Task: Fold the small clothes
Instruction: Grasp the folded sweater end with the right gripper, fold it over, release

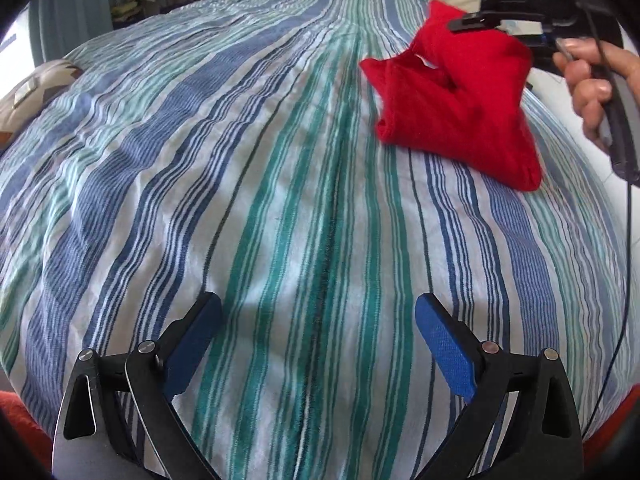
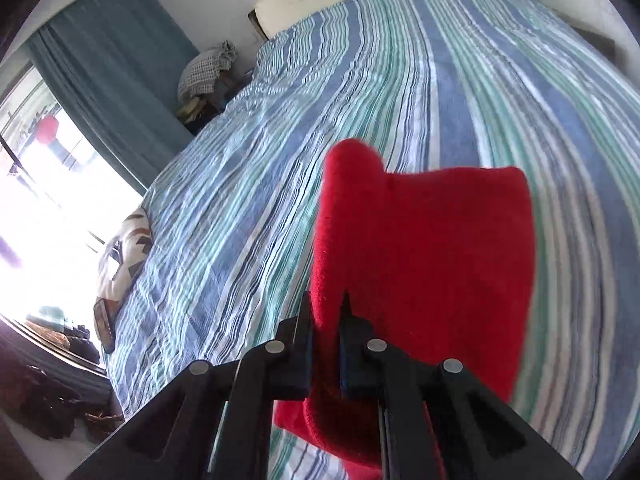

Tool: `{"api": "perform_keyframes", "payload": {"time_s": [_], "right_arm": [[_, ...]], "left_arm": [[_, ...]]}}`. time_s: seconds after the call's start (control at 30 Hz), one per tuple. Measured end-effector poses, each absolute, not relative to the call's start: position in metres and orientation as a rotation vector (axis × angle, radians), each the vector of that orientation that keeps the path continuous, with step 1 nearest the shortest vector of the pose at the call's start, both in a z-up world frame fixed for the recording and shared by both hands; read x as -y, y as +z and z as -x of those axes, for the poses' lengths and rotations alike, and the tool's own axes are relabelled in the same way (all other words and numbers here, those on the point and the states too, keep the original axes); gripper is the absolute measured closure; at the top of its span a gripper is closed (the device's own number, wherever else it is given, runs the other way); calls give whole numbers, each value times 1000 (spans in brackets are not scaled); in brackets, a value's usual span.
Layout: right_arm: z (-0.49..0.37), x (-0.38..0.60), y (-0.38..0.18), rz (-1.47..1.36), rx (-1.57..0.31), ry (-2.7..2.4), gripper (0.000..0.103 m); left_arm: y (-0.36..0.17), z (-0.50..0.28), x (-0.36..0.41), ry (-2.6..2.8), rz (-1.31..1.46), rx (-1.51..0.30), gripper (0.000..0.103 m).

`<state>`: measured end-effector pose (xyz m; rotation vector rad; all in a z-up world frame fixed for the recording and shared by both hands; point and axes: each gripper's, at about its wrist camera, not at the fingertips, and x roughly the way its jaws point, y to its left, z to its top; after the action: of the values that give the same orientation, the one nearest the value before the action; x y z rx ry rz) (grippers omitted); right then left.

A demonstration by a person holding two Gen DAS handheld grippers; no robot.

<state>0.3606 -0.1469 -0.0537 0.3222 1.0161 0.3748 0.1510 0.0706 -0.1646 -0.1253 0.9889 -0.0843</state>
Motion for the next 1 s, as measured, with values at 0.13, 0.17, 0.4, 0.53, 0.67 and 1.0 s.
{"api": "perform_keyframes", "payload": {"time_s": [0.13,0.17,0.4,0.53,0.67,1.0], "right_arm": [[-362,127,-107,-482,-1170,446,58],[-357,130,-106,-547,-1160,490,58],[-328,174,-52,-329,-992,390,58],[-323,157,-74,-130,-1033,366,58],[-302,95,-127,73,-1092,432,67],[-245,149,-53,85,-858,380,67]], "left_arm": [[-165,-150,-81,-57,149,-1000,5],[-164,-150,-83,-56,161,-998,5],[-163,-152,-89,-56,217,-1003,5],[-165,-153,-83,-53,191,-1001,5],[-170,-151,-79,-50,157,-1010,5],[-171,-152,-79,-44,160,-1017,5]]}}
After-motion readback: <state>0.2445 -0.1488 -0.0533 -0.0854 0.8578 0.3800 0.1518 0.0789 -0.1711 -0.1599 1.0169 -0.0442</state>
